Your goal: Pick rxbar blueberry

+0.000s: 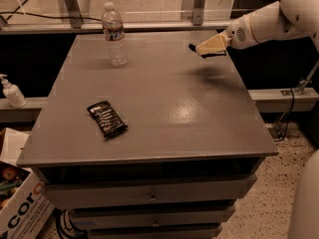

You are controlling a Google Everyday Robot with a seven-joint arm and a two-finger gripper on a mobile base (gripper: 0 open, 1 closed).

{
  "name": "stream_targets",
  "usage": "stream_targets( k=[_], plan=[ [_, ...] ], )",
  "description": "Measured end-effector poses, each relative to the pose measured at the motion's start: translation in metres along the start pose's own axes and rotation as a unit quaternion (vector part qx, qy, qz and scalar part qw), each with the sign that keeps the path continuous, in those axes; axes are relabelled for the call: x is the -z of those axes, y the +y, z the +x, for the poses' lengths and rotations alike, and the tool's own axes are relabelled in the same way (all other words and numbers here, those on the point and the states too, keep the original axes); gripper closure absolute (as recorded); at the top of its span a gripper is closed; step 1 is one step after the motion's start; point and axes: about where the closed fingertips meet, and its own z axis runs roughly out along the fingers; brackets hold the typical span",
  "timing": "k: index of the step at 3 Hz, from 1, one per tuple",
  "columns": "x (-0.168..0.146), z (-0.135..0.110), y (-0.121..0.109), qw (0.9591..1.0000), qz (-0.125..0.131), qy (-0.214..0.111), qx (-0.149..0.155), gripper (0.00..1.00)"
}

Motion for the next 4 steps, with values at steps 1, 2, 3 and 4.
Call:
stream_targets(
  k=[1, 2, 3, 4],
  plan=[
    [0.008, -0.020, 0.042, 0.9981, -0.056, -0.016, 0.020, 1.00],
    [0.009, -0.044, 0.086, 0.9913, -0.121, -0.022, 0.047, 1.00],
    [0.007, -0.060, 0.119, 0.9832, -0.174, -0.009, 0.056, 1.00],
    [0.007, -0.060, 0.124, 0.9812, -0.184, -0.003, 0.058, 1.00]
  ],
)
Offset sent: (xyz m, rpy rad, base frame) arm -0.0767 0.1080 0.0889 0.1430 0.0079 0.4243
